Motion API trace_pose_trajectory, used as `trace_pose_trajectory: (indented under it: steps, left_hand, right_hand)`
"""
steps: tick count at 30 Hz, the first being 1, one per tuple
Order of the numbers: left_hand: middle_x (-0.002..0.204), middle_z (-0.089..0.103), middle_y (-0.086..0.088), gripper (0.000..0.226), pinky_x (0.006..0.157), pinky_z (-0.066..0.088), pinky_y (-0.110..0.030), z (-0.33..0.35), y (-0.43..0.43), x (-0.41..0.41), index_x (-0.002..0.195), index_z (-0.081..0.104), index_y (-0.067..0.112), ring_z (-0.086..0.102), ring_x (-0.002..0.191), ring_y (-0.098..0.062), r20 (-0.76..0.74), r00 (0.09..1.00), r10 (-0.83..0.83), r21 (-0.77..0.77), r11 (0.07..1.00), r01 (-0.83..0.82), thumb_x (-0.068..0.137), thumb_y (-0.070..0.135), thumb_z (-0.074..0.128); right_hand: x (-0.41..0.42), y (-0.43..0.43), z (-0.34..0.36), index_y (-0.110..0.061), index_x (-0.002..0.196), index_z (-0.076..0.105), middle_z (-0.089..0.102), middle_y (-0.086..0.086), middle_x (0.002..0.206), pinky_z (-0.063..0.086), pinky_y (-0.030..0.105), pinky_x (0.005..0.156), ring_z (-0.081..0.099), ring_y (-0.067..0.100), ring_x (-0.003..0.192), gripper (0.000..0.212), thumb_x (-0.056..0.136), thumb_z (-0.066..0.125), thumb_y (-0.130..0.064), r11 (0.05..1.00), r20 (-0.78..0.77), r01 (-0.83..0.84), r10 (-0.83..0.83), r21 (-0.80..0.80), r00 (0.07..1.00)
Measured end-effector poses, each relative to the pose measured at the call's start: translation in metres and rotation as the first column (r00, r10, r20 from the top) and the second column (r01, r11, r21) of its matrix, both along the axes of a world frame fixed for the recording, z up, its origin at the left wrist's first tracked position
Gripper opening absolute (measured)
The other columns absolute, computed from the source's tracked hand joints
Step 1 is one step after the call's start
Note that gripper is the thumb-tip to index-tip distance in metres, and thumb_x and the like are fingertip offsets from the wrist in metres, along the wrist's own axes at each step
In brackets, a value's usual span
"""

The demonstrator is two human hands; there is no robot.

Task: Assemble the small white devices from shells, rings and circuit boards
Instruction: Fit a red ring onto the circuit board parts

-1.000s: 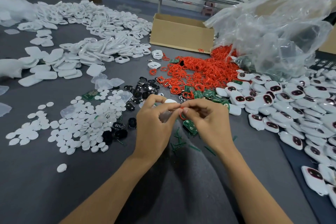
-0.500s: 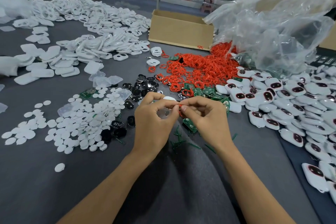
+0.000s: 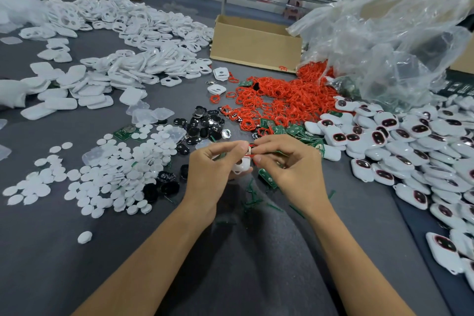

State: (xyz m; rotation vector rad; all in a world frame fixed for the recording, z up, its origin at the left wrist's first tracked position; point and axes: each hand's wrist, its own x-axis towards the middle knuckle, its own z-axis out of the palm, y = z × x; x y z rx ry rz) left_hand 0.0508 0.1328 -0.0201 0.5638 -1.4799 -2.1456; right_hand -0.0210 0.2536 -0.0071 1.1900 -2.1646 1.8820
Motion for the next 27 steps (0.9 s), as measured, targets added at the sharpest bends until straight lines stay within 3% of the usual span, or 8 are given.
trace_pose_trajectory:
  steps: [3, 6, 7, 13, 17, 20, 23, 27]
  left_hand:
    - [0.085, 0.074, -0.013, 0.014, 0.063, 0.061, -0.031, 0.0, -0.002, 0.0026, 0.08, 0.077, 0.008, 0.07, 0.072, -0.018, -0.031, 0.998, -0.057, 0.055, 0.997, 0.059, 0.069, 0.017, 0.077]
    - [0.083, 0.075, -0.011, 0.002, 0.061, 0.06, -0.029, 0.0012, -0.0022, 0.0033, 0.077, 0.077, 0.009, 0.071, 0.071, -0.018, -0.027, 0.998, -0.051, 0.035, 0.998, 0.052, 0.076, 0.009, 0.076]
    - [0.081, 0.075, -0.01, 0.007, 0.062, 0.06, -0.029, 0.0011, -0.0022, 0.0033, 0.076, 0.077, 0.011, 0.07, 0.069, -0.018, -0.021, 0.999, -0.034, 0.017, 0.999, 0.035, 0.079, 0.006, 0.075]
    - [0.071, 0.073, -0.001, 0.018, 0.059, 0.058, -0.026, -0.0008, -0.0013, 0.0014, 0.069, 0.077, 0.02, 0.067, 0.063, -0.013, 0.037, 0.998, 0.049, -0.077, 0.996, -0.047, 0.08, 0.006, 0.077]
    - [0.069, 0.073, -0.002, 0.014, 0.056, 0.055, -0.022, -0.0017, -0.0009, 0.0009, 0.075, 0.076, 0.017, 0.068, 0.062, -0.013, 0.036, 0.998, 0.049, -0.117, 0.992, -0.045, 0.081, 0.004, 0.076]
    - [0.079, 0.075, -0.006, 0.016, 0.06, 0.057, -0.022, -0.0014, -0.0006, 0.0016, 0.084, 0.077, 0.012, 0.072, 0.069, -0.019, 0.003, 1.0, 0.006, -0.081, 0.997, -0.006, 0.085, -0.002, 0.069]
    - [0.095, 0.073, -0.007, 0.035, 0.073, 0.061, -0.034, -0.0026, -0.0006, 0.0011, 0.094, 0.076, 0.015, 0.071, 0.081, -0.017, -0.008, 1.0, -0.024, -0.089, 0.996, 0.023, 0.085, -0.015, 0.06]
    - [0.107, 0.07, -0.009, 0.05, 0.082, 0.059, -0.042, -0.0048, 0.0029, 0.0007, 0.12, 0.066, 0.023, 0.069, 0.093, -0.022, 0.004, 0.998, -0.061, -0.164, 0.985, 0.061, 0.085, -0.013, 0.062]
  right_hand:
    - [0.0013, 0.0002, 0.0002, -0.01, 0.08, 0.075, 0.07, 0.001, 0.09, 0.055, 0.027, 0.076, 0.068, 0.012, 0.085, 0.021, 0.073, 0.072, 0.01, 1.0, -0.117, 0.016, -0.013, 0.025, 0.993]
    - [0.0013, -0.0002, -0.0011, -0.01, 0.081, 0.075, 0.071, 0.0, 0.09, 0.056, 0.035, 0.077, 0.068, 0.013, 0.086, 0.018, 0.074, 0.072, 0.006, 0.997, -0.215, 0.059, -0.048, 0.046, 0.975]
    - [0.0013, -0.0004, -0.0017, -0.01, 0.082, 0.074, 0.07, 0.0, 0.09, 0.056, 0.036, 0.076, 0.067, 0.014, 0.086, 0.018, 0.074, 0.072, 0.006, 0.996, -0.235, 0.066, -0.051, 0.053, 0.971]
    - [0.0005, -0.0015, -0.0057, -0.011, 0.1, 0.071, 0.067, -0.001, 0.093, 0.054, 0.026, 0.074, 0.063, 0.007, 0.081, 0.028, 0.075, 0.076, -0.001, 0.979, -0.386, 0.122, -0.051, 0.163, 0.921]
    - [-0.0008, -0.0013, -0.0071, -0.012, 0.101, 0.073, 0.068, 0.0, 0.093, 0.052, 0.025, 0.075, 0.062, 0.009, 0.082, 0.026, 0.076, 0.077, -0.004, 0.964, -0.477, 0.171, -0.056, 0.201, 0.877]
    - [-0.0009, -0.0016, -0.0061, -0.012, 0.098, 0.073, 0.068, -0.001, 0.09, 0.051, 0.022, 0.075, 0.061, 0.008, 0.078, 0.025, 0.075, 0.077, -0.003, 0.956, -0.463, 0.232, -0.126, 0.181, 0.878]
    - [-0.0008, -0.0004, -0.0029, -0.011, 0.096, 0.072, 0.067, -0.003, 0.088, 0.049, 0.018, 0.074, 0.06, 0.006, 0.076, 0.024, 0.074, 0.077, -0.002, 0.956, -0.392, 0.26, -0.19, 0.133, 0.9]
    - [0.0025, -0.0018, 0.001, -0.016, 0.094, 0.072, 0.068, -0.008, 0.088, 0.052, 0.027, 0.073, 0.063, 0.01, 0.078, 0.024, 0.073, 0.076, -0.004, 0.974, -0.271, 0.206, -0.173, 0.095, 0.947]
